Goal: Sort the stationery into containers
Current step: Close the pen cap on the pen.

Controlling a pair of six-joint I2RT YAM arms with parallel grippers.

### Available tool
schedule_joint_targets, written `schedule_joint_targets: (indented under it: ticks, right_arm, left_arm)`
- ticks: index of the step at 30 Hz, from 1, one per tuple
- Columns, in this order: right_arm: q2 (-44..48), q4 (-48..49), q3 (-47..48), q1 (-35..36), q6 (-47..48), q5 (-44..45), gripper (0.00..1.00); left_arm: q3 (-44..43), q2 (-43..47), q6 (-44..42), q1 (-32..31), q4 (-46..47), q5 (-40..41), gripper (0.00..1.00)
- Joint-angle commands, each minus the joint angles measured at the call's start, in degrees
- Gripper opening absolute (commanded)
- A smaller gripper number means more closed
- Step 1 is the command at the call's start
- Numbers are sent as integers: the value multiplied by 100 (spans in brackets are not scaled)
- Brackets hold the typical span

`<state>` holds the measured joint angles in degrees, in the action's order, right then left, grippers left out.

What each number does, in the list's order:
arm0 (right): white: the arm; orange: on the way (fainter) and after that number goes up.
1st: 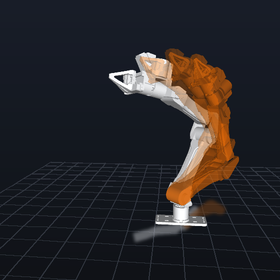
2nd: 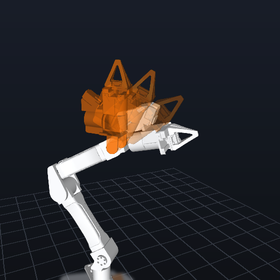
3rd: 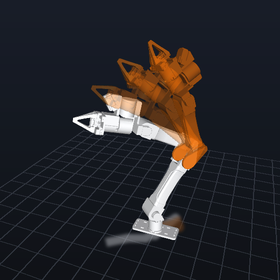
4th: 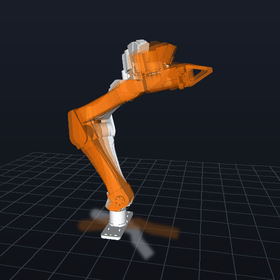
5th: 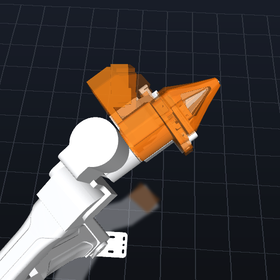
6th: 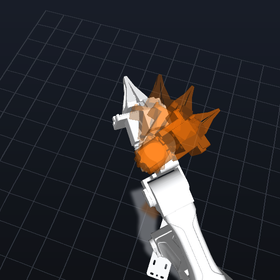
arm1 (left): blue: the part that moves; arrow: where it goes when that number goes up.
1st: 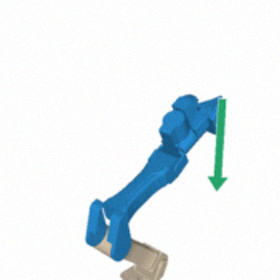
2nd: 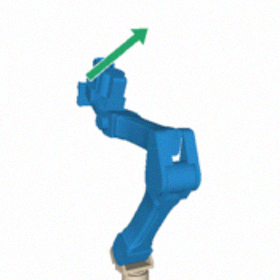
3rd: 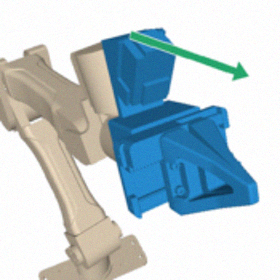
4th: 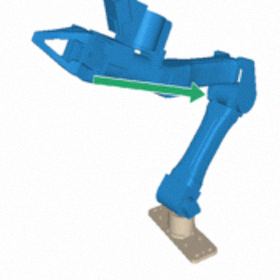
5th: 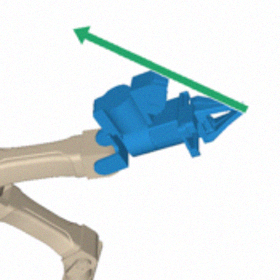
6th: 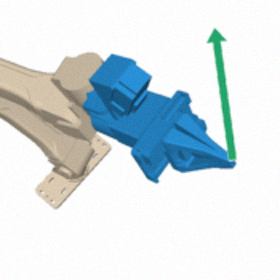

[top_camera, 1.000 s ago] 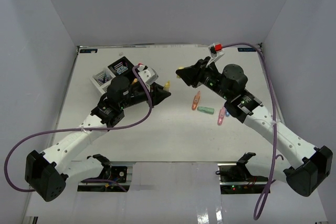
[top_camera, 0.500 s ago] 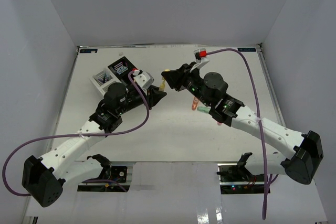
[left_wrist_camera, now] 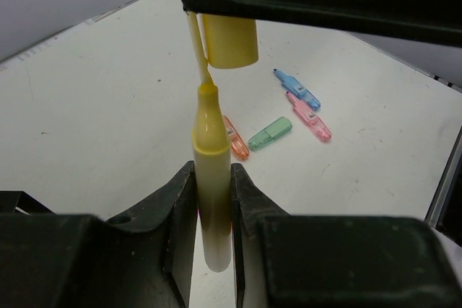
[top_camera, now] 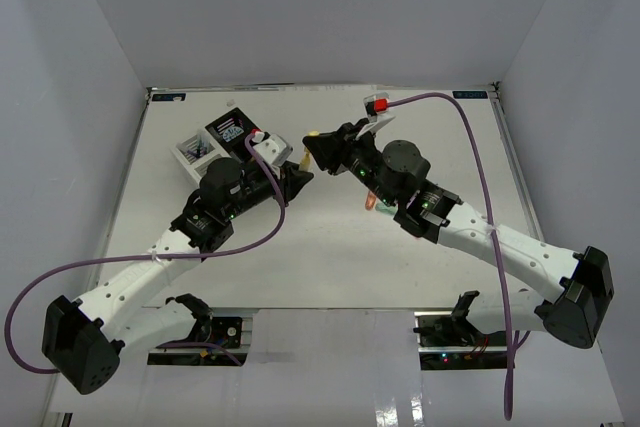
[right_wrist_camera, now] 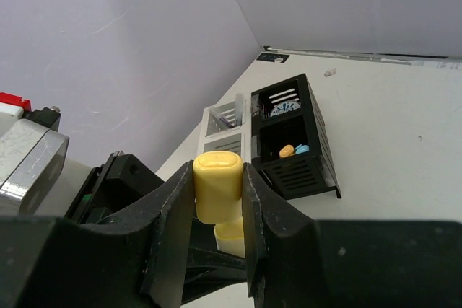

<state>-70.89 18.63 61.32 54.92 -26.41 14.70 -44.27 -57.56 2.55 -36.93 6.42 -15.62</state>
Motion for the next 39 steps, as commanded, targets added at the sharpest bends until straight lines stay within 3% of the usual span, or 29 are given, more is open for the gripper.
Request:
schedule_joint_targets:
  ticks: [1, 39]
  right_arm:
    - [14, 334, 258, 81, 145, 200, 8]
    - [-311, 290, 135, 476, 576, 499, 8]
  left_arm:
    - [-117, 69, 0, -16, -18, 103, 0]
    - [-11, 298, 141, -7, 97, 173, 0]
